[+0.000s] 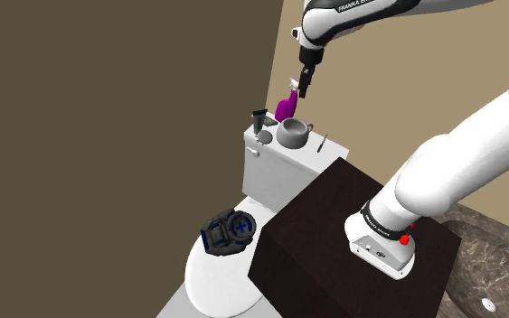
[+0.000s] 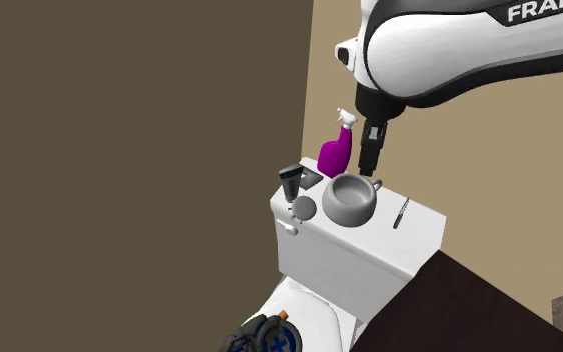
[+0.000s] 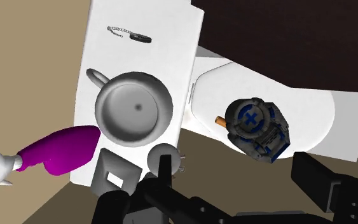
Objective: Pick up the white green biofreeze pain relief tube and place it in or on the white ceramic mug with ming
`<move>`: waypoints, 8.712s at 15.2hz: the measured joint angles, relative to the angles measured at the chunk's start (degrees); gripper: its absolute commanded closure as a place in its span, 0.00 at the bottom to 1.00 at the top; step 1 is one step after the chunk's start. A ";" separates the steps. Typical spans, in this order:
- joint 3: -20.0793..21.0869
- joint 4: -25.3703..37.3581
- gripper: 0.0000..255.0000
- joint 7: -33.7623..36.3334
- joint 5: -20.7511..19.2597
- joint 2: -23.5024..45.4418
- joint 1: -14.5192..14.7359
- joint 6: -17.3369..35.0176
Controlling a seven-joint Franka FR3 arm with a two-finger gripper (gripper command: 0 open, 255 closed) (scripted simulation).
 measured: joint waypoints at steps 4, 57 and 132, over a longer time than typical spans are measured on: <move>-1.19 4.36 0.00 -5.02 2.16 9.47 0.02 5.02; 2.58 38.50 1.00 -24.49 11.12 48.47 -6.19 8.87; -4.23 13.02 0.00 -39.24 8.71 28.42 -14.46 15.76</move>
